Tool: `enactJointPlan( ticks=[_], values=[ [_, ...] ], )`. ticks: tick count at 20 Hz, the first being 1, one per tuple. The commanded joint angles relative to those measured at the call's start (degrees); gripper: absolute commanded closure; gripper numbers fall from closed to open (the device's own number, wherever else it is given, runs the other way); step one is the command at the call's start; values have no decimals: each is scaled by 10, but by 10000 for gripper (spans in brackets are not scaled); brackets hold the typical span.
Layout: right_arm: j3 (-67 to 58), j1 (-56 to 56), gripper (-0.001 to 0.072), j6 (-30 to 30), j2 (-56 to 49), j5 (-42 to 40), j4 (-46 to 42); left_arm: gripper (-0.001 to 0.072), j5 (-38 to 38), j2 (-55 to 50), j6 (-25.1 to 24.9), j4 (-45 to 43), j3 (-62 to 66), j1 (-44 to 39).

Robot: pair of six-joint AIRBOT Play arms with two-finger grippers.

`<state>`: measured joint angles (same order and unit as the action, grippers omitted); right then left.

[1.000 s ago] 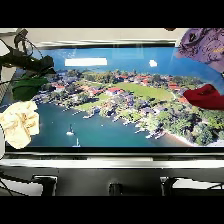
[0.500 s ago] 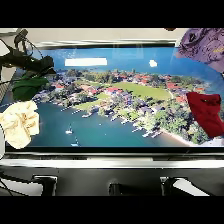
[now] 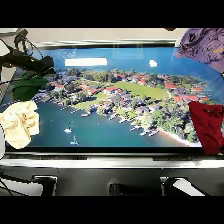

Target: Fold the clothes and pants, and hang the long-sleeved shirts on hangers.

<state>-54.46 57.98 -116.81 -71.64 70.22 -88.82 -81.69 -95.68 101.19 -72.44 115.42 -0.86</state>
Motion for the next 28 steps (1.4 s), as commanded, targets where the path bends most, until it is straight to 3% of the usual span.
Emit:
enactJointPlan(
  ticks=[1,13,15,17,18,19,20,21,23,24,26,28],
  values=[
    [18,0,686,-1,1,33,-54,693,1,0,0,0,0,-3],
    [29,0,663,11,1,16,-109,693,1,0,0,-1,0,-11],
    [28,0,521,11,1,14,-107,693,1,0,0,0,0,-11],
    [7,0,509,11,4,9,-98,693,1,0,0,0,0,-11],
    [-16,0,436,11,11,-3,-85,693,1,0,-2,0,0,-11],
    [-45,0,153,18,18,-18,-66,693,1,0,-2,0,0,-11],
    [-79,0,63,34,24,-42,-30,693,0,0,-2,-1,0,-11],
    [-119,0,69,49,27,-65,25,693,0,0,-2,0,0,-11],
    [-186,-15,203,89,27,-122,172,693,0,0,-2,0,0,-11],
    [-210,-43,203,122,27,-150,233,693,0,1,-2,0,0,-11],
    [-240,-138,211,168,27,-166,268,693,0,5,-2,0,0,-13],
    [-243,-268,351,210,25,-156,264,693,0,17,-2,-2,0,-19]
  ],
)
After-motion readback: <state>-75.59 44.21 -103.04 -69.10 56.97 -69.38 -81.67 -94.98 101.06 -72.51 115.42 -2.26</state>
